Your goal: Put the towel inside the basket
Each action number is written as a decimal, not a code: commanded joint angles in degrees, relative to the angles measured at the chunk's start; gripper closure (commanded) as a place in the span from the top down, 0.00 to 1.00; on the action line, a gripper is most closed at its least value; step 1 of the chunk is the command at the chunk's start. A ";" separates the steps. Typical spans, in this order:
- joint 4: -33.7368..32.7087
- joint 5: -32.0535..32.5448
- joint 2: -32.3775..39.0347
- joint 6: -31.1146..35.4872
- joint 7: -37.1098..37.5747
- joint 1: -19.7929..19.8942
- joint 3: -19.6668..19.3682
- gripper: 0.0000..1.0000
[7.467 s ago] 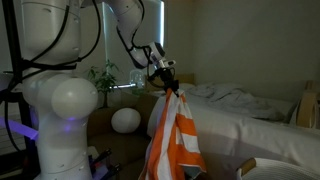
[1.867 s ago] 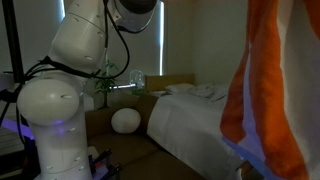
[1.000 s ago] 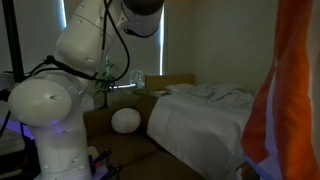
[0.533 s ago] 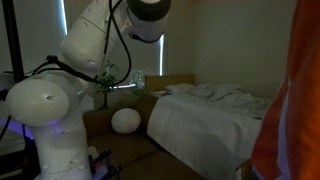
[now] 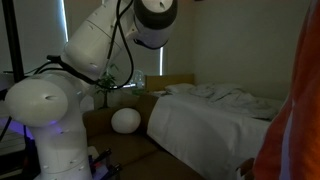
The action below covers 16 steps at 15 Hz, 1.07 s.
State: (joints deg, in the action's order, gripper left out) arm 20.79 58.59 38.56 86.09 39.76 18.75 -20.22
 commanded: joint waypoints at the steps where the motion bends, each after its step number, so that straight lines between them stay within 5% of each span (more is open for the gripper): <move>1: 0.01 -1.52 0.69 2.99 -0.25 0.32 -0.75 0.11; 8: 0.00 -3.25 0.60 4.12 -1.07 -0.46 -0.70 0.11; 9: -0.12 -2.95 2.91 2.24 -0.10 -0.57 -1.31 0.22; 13: -0.43 -3.25 1.97 2.31 -0.11 -0.81 -1.30 0.22; 14: -0.43 -3.26 1.92 2.31 -0.11 -0.81 -1.30 0.11; 16: -0.20 -4.16 2.99 3.24 -0.37 -0.72 -0.63 0.11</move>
State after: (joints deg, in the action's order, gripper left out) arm 20.44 56.06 40.77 88.04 39.74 18.24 -20.22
